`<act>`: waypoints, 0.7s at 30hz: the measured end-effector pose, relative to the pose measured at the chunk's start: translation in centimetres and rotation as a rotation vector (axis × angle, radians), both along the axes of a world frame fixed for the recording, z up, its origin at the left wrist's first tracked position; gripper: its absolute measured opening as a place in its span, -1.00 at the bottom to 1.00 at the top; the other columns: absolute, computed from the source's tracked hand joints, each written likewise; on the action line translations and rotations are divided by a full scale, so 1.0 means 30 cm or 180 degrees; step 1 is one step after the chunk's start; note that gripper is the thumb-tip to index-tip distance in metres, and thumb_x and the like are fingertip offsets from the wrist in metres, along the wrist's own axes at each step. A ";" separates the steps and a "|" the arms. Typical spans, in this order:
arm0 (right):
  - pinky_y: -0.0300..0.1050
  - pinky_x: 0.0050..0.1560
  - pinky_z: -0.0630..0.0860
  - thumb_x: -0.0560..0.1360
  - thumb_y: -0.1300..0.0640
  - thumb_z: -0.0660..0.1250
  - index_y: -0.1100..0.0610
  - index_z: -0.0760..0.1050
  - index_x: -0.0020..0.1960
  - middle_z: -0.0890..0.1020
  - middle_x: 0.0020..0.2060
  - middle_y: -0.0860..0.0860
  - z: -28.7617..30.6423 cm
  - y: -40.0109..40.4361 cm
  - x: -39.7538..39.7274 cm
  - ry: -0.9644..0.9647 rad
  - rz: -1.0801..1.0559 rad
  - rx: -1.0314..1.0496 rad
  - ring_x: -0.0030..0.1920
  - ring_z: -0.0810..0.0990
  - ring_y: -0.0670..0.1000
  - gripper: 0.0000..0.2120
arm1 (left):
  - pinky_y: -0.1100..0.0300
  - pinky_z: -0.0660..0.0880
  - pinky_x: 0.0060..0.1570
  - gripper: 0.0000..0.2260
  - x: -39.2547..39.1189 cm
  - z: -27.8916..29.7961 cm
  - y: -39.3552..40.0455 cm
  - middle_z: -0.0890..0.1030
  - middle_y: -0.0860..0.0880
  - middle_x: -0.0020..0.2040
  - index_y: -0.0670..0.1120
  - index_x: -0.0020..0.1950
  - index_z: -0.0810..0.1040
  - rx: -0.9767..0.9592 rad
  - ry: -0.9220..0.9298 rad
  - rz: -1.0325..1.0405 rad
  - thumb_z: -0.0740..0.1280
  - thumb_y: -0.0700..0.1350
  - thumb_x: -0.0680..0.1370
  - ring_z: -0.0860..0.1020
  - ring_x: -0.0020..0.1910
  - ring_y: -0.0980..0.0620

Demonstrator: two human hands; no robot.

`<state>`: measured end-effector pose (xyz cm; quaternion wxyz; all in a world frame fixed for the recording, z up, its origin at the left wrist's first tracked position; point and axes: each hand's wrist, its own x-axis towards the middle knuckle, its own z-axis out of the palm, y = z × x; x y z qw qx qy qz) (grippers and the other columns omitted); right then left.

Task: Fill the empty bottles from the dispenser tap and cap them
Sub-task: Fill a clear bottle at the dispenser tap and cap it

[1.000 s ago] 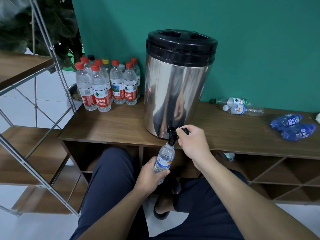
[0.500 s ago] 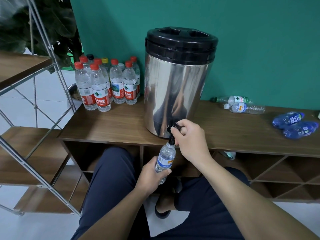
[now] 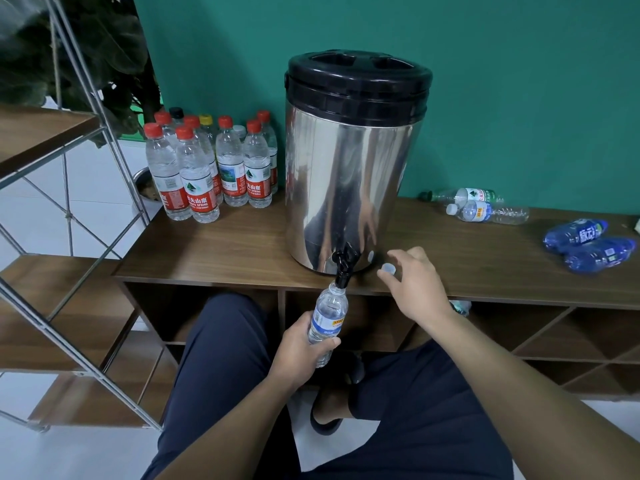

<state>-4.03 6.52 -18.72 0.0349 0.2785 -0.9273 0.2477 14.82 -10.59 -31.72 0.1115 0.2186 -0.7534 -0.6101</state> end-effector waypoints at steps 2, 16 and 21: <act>-0.02 0.18 0.57 0.70 -0.09 0.45 0.07 0.51 0.59 0.47 0.35 0.07 -0.015 0.008 -0.014 -0.0072 0.0026 0.0218 0.18 0.64 0.16 -0.48 | 0.00 0.69 0.25 -0.64 0.000 -0.003 0.000 0.77 0.15 0.12 0.12 0.27 0.63 0.0027 -0.0011 -0.0013 0.66 -0.03 0.54 0.74 0.12 0.15; 0.04 0.09 0.61 0.72 0.07 0.44 0.12 0.60 0.39 0.52 0.26 0.10 -0.062 -0.026 -0.054 -0.0122 0.0018 0.0319 0.07 0.63 0.16 -0.72 | 0.05 0.68 0.19 -0.68 0.002 -0.019 -0.008 0.77 0.14 0.07 0.10 0.22 0.65 -0.0033 -0.0124 -0.0010 0.65 -0.04 0.53 0.73 0.06 0.16; 0.08 0.14 0.64 0.68 0.04 0.50 0.10 0.58 0.46 0.54 0.32 0.11 -0.057 -0.028 -0.078 -0.0066 -0.0001 0.0299 0.12 0.68 0.20 -0.62 | 0.07 0.69 0.18 -0.67 0.002 -0.016 -0.006 0.77 0.15 0.07 0.11 0.23 0.65 -0.0061 -0.0177 0.0009 0.65 -0.03 0.53 0.73 0.06 0.17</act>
